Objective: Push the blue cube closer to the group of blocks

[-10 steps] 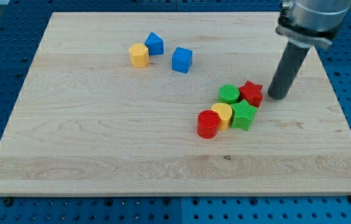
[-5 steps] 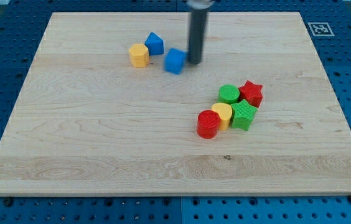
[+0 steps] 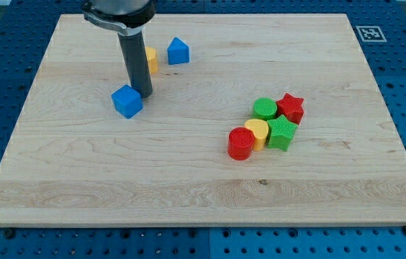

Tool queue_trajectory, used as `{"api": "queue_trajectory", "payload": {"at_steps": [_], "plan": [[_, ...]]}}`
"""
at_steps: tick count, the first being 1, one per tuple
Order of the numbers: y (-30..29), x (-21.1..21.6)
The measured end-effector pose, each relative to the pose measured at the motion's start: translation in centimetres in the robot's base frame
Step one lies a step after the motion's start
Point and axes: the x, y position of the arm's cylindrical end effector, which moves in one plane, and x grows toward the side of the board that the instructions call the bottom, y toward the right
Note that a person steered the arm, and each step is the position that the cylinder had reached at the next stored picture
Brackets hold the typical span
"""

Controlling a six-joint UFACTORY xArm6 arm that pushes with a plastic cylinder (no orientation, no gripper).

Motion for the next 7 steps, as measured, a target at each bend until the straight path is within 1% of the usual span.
{"api": "queue_trajectory", "payload": {"at_steps": [1,2,3,4,5,6,7], "plan": [[-5.3,-1.4],[-7.5,3.0],[0.6,6.3],[6.5,6.0],[-1.1,5.9],[-5.2,4.3],[0.3,2.0]]}}
